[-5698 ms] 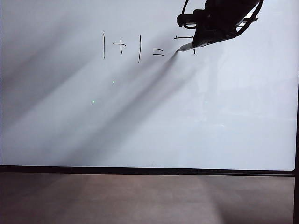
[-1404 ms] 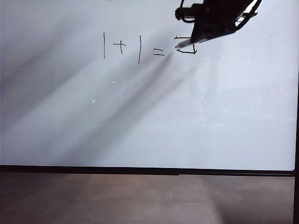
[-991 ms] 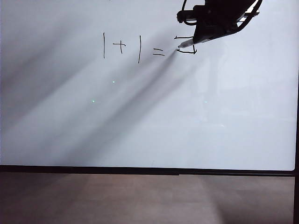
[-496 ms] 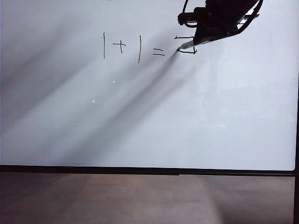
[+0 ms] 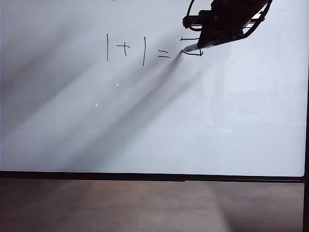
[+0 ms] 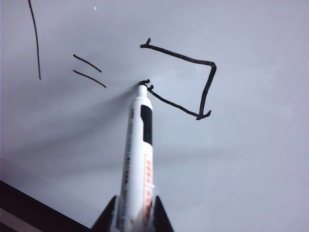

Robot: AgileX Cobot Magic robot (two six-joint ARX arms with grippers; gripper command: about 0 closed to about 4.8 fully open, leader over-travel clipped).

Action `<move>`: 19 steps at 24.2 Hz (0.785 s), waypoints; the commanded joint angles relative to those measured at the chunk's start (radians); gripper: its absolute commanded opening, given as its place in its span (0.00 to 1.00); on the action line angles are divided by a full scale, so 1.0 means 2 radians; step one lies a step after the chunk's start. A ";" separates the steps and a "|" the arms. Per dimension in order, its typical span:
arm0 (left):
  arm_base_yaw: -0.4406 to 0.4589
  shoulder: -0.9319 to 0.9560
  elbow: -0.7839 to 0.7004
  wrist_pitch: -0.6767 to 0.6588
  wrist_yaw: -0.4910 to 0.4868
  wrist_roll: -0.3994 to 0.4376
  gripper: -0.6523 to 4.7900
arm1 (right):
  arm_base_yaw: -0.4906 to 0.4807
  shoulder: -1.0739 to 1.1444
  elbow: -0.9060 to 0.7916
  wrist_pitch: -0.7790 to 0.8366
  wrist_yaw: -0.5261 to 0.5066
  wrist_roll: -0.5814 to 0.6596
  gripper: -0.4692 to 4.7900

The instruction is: Reach to the right to find the marker pen, pick it up, and write the answer to the math problem on the whiteboard.

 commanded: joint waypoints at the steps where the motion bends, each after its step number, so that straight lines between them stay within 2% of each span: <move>1: 0.000 -0.002 0.001 0.001 -0.001 0.002 0.11 | -0.001 0.000 0.004 0.003 0.005 0.001 0.08; 19: 0.000 -0.002 0.001 -0.007 -0.002 0.002 0.11 | -0.001 0.026 0.003 -0.033 0.003 0.006 0.08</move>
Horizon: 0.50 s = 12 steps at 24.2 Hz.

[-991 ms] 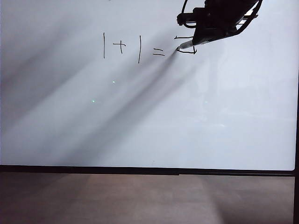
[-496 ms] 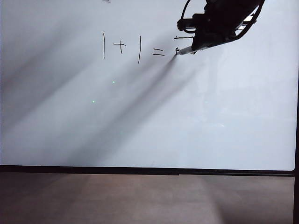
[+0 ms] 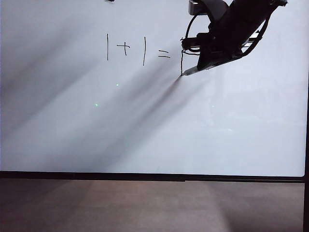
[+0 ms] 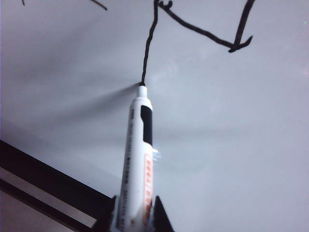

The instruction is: Reach to the right to find the marker pen, pick it up, and write the answer to the math problem on the whiteboard.

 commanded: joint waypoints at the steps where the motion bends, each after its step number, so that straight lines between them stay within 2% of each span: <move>1: 0.000 -0.002 0.001 0.006 -0.002 0.002 0.11 | -0.001 -0.002 0.003 0.013 0.004 0.002 0.08; 12: 0.000 -0.002 0.001 0.006 -0.002 0.002 0.11 | -0.018 -0.014 0.003 0.008 0.024 0.002 0.08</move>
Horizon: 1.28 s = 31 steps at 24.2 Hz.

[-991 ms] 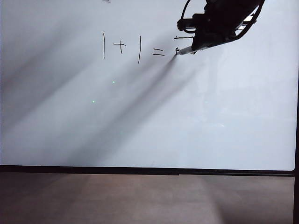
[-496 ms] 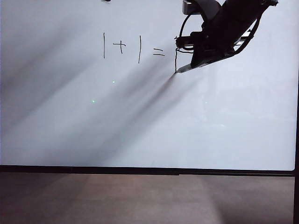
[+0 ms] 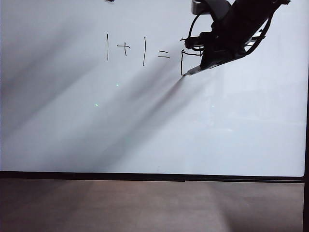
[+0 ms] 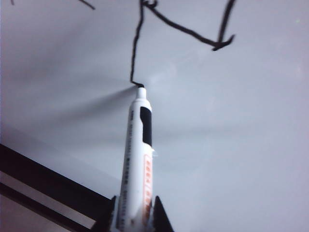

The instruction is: Reach to the right to find the marker pen, pick it up, and write the answer to the math problem on the whiteboard.

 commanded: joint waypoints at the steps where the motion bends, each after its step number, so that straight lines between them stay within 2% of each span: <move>1: 0.000 -0.002 0.001 0.006 -0.002 0.002 0.11 | -0.009 -0.009 0.003 0.012 0.023 0.002 0.08; 14: 0.000 -0.003 0.001 0.003 -0.002 0.002 0.11 | -0.046 -0.022 0.003 -0.013 0.035 0.003 0.08; 19: 0.000 -0.003 0.001 0.002 -0.001 0.002 0.11 | -0.046 -0.023 0.003 -0.015 0.036 0.003 0.08; 25: 0.000 -0.003 0.001 0.003 -0.001 0.002 0.11 | -0.046 -0.027 0.003 -0.018 0.017 0.005 0.08; 28: 0.000 -0.009 0.001 0.003 -0.002 0.002 0.11 | -0.042 -0.063 0.003 -0.040 -0.015 0.007 0.08; 31: 0.000 -0.021 0.001 0.009 -0.002 0.001 0.11 | -0.025 -0.106 0.003 -0.070 -0.016 0.029 0.08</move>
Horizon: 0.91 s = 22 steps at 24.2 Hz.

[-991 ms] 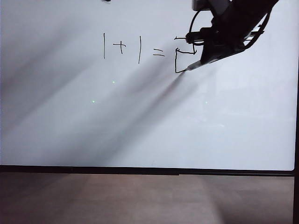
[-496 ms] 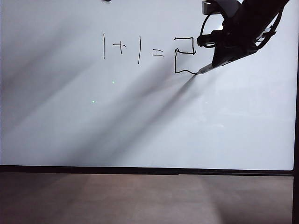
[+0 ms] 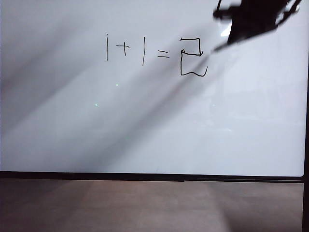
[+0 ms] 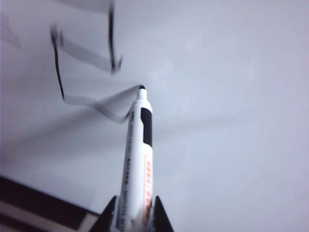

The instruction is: Reach to the right to find the marker pen, pick it up, and write the answer to the math problem on the whiteboard.

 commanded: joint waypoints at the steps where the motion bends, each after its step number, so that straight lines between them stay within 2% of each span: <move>1: 0.000 -0.013 0.002 0.014 -0.001 -0.001 0.11 | 0.024 -0.048 0.003 -0.037 -0.005 0.024 0.08; 5: 0.000 -0.029 0.002 0.010 -0.001 -0.002 0.11 | 0.053 -0.118 0.003 -0.087 0.023 0.033 0.08; 9: 0.000 -0.053 0.002 0.009 0.006 -0.031 0.11 | 0.059 -0.220 0.003 -0.129 0.085 0.035 0.08; 12: 0.000 -0.066 0.002 0.009 0.013 -0.033 0.11 | 0.058 -0.305 0.003 -0.171 0.153 0.021 0.08; 16: 0.000 -0.065 0.001 0.002 0.029 -0.033 0.11 | 0.056 -0.378 0.003 -0.229 0.205 0.012 0.08; 20: -0.001 -0.065 -0.002 -0.002 0.040 -0.033 0.11 | 0.056 -0.415 -0.005 -0.266 0.210 0.014 0.08; 22: -0.001 -0.065 -0.002 -0.002 0.040 -0.033 0.11 | 0.056 -0.426 -0.014 -0.271 0.229 0.019 0.08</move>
